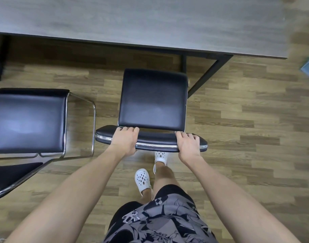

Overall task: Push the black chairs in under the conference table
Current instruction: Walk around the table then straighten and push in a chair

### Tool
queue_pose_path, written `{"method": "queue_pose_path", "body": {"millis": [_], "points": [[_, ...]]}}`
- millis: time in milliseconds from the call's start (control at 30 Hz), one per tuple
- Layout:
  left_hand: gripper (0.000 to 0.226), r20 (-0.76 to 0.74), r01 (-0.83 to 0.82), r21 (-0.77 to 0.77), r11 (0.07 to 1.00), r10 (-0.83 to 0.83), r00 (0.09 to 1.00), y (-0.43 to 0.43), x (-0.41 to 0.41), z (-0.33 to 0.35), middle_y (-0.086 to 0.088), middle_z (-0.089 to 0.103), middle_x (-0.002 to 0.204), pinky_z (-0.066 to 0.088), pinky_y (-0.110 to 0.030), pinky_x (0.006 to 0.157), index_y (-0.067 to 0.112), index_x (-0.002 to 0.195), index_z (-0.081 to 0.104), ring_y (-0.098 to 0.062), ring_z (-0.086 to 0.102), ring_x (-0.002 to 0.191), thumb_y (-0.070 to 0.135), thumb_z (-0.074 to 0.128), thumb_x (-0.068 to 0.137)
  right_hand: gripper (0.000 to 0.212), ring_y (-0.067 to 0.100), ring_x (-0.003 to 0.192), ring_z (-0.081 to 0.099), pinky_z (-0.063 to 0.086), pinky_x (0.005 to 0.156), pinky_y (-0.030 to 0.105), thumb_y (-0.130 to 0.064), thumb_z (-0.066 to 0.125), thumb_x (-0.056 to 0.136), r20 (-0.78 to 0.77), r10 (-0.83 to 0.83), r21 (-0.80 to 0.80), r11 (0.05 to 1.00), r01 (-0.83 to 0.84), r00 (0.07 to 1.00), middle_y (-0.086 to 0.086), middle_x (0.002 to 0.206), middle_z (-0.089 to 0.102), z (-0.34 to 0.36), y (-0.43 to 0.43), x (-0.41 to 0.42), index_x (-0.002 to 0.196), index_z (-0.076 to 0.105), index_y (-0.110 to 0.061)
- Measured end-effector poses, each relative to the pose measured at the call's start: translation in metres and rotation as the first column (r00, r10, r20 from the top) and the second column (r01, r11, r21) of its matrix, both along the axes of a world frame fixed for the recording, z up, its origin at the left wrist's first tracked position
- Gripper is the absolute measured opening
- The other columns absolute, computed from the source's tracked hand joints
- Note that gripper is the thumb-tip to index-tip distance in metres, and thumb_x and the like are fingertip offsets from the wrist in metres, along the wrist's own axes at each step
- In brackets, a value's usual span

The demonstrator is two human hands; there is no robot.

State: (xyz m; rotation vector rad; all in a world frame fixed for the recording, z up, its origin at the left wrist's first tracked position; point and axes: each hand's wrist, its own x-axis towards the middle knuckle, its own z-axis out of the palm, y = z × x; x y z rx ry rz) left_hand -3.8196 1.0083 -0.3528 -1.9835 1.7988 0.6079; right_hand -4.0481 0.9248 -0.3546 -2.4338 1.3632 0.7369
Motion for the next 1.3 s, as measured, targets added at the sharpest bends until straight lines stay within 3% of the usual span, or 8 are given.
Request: {"method": "queue_pose_path", "body": {"millis": [267, 433, 600, 767, 833, 900, 1000, 1300], "points": [[0.054, 0.02, 0.031, -0.02, 0.999, -0.03, 0.999, -0.015, 0.006, -0.001, -0.003, 0.059, 0.119, 0.037, -0.037, 0.092, 0.016, 0.115, 0.042, -0.025, 0.054, 0.113, 0.05, 0.065, 0.08, 0.105, 0.03, 0.141, 0.021, 0.024, 0.108, 0.041, -0.001, 0.074, 0.068, -0.019, -0.018, -0.032, 0.999, 0.017, 1.0, 0.015, 0.15, 0.026, 0.004, -0.012, 0.007, 0.151, 0.012, -0.016], [0.047, 0.048, 0.014, -0.015, 1.0, -0.013, 0.999, -0.032, 0.011, 0.005, -0.004, 0.059, 0.117, 0.037, -0.037, 0.093, 0.015, 0.115, 0.042, -0.026, 0.054, 0.111, 0.039, 0.064, 0.082, 0.104, 0.031, 0.144, 0.016, 0.021, 0.111, 0.044, -0.001, 0.074, 0.07, -0.026, -0.038, -0.016, 0.999, 0.038, 0.999, 0.015, 0.154, 0.021, 0.007, -0.029, 0.016, 0.151, 0.012, -0.017], [0.053, 0.062, 0.008, 0.014, 1.0, -0.009, 0.998, -0.048, 0.018, 0.005, -0.004, 0.059, 0.117, 0.037, -0.037, 0.094, 0.016, 0.116, 0.042, -0.027, 0.054, 0.111, 0.044, 0.068, 0.08, 0.095, 0.028, 0.138, 0.024, 0.025, 0.106, 0.042, 0.002, 0.076, 0.06, 0.012, -0.043, -0.049, 0.998, 0.044, 0.999, 0.012, 0.145, 0.031, 0.004, -0.043, 0.023, 0.14, 0.029, -0.018], [0.064, 0.066, -0.002, -0.008, 1.0, 0.003, 0.998, -0.061, 0.023, 0.002, -0.003, 0.054, 0.128, 0.034, -0.037, 0.099, 0.015, 0.123, 0.041, -0.025, 0.049, 0.119, 0.05, 0.07, 0.078, 0.098, 0.031, 0.142, 0.018, 0.024, 0.11, 0.045, 0.001, 0.075, 0.064, 0.005, -0.028, -0.038, 0.999, 0.028, 1.0, 0.013, 0.151, 0.026, 0.002, -0.058, 0.028, 0.145, 0.023, -0.018], [0.076, 0.062, -0.013, -0.043, 0.999, 0.015, 0.998, -0.067, 0.026, 0.001, -0.004, 0.047, 0.139, 0.03, -0.038, 0.105, 0.014, 0.133, 0.036, -0.024, 0.043, 0.129, 0.05, 0.071, 0.077, 0.1, 0.031, 0.143, 0.016, 0.022, 0.111, 0.045, 0.003, 0.073, 0.065, 0.001, -0.03, -0.039, 0.999, 0.03, 1.0, 0.013, 0.152, 0.023, 0.003, -0.066, 0.031, 0.147, 0.02, -0.018], [0.098, 0.072, -0.022, -0.052, 0.998, 0.026, 0.997, -0.072, 0.028, 0.003, -0.007, 0.03, 0.154, 0.022, -0.042, 0.114, 0.01, 0.15, 0.017, -0.024, 0.028, 0.142, 0.049, 0.072, 0.078, 0.103, 0.033, 0.145, 0.011, 0.021, 0.112, 0.046, 0.003, 0.071, 0.068, 0.002, -0.032, -0.04, 0.999, 0.032, 0.999, 0.015, 0.155, 0.016, 0.003, -0.073, 0.034, 0.15, 0.013, -0.018], [0.114, 0.097, -0.041, -0.061, 0.997, 0.047, 0.994, -0.08, 0.031, 0.004, -0.011, 0.005, 0.162, 0.012, -0.046, 0.119, 0.011, 0.154, -0.009, -0.025, 0.009, 0.15, 0.039, 0.073, 0.08, 0.111, 0.038, 0.146, -0.001, 0.021, 0.113, 0.048, 0.008, 0.067, 0.072, 0.019, -0.035, -0.081, 0.996, 0.037, 0.999, 0.022, 0.158, -0.004, 0.002, -0.082, 0.039, 0.153, -0.003, -0.021], [0.121, 0.085, -0.102, -0.086, 0.991, 0.11, 0.99, -0.116, 0.043, 0.005, -0.01, -0.008, 0.163, 0.007, -0.049, 0.119, 0.008, 0.152, -0.016, -0.024, -0.003, 0.151, 0.032, 0.076, 0.077, 0.12, 0.041, 0.145, -0.008, 0.014, 0.115, 0.05, 0.014, 0.063, 0.069, 0.076, -0.027, -0.146, 0.989, 0.038, 0.997, 0.024, 0.157, -0.014, -0.003, -0.117, 0.051, 0.151, -0.017, -0.021]]}}
